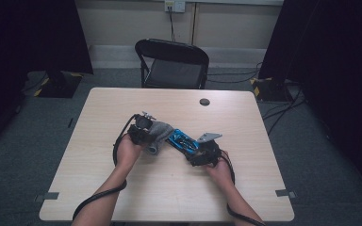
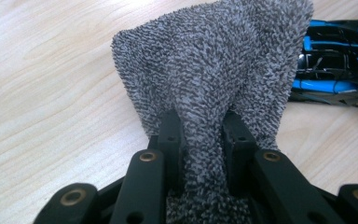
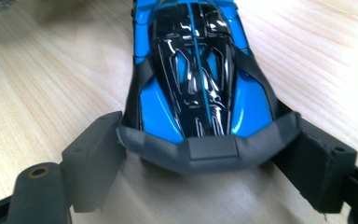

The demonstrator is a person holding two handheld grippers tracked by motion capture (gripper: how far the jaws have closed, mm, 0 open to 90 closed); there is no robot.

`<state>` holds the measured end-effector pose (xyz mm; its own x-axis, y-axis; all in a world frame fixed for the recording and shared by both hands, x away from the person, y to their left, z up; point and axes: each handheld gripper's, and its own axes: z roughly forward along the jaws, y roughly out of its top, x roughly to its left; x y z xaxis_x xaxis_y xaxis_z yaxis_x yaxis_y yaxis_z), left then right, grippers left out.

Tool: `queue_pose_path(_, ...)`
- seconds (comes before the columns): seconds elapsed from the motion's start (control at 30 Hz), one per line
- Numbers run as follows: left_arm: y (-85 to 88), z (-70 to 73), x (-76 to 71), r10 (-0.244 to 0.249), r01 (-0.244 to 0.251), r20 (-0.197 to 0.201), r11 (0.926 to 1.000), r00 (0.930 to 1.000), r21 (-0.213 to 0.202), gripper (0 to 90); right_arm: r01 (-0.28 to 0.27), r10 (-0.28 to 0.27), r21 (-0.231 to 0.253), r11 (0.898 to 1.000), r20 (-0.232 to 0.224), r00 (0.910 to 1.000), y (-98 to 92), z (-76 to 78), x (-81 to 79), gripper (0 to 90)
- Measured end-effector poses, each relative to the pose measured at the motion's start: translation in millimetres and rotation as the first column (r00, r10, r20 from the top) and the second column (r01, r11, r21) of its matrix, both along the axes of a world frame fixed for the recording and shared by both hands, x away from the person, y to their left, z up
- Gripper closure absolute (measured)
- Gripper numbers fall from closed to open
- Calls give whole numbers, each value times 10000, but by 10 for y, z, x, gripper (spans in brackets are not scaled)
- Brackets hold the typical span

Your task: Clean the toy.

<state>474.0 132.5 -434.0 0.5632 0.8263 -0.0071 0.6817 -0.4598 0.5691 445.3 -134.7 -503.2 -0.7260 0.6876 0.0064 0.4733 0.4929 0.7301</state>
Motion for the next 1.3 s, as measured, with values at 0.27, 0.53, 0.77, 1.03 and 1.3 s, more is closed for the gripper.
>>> queue_pose_path(0.27,-9,60,-89,-201,202,252,9998,9995,-25,733,-163,172,-365,9992,268,9995,9,137,-27,171)
queue_pose_path(0.53,17,58,-211,-396,399,301,9992,9988,-95,734,-544,547,-107,9985,278,9981,-16,368,-31,203)
queue_pose_path(0.77,3,38,-336,-791,792,228,9969,9966,-33,734,-882,876,211,9959,243,9959,50,517,6,275)
queue_pose_path(1.03,-62,-32,-499,-1360,1360,6,9907,9907,42,734,-357,363,142,9993,-484,9982,129,459,219,429)
queue_pose_path(1.3,-212,-125,-619,-1893,1894,-169,9819,9818,39,734,-316,329,216,9993,-639,9974,142,372,320,455)
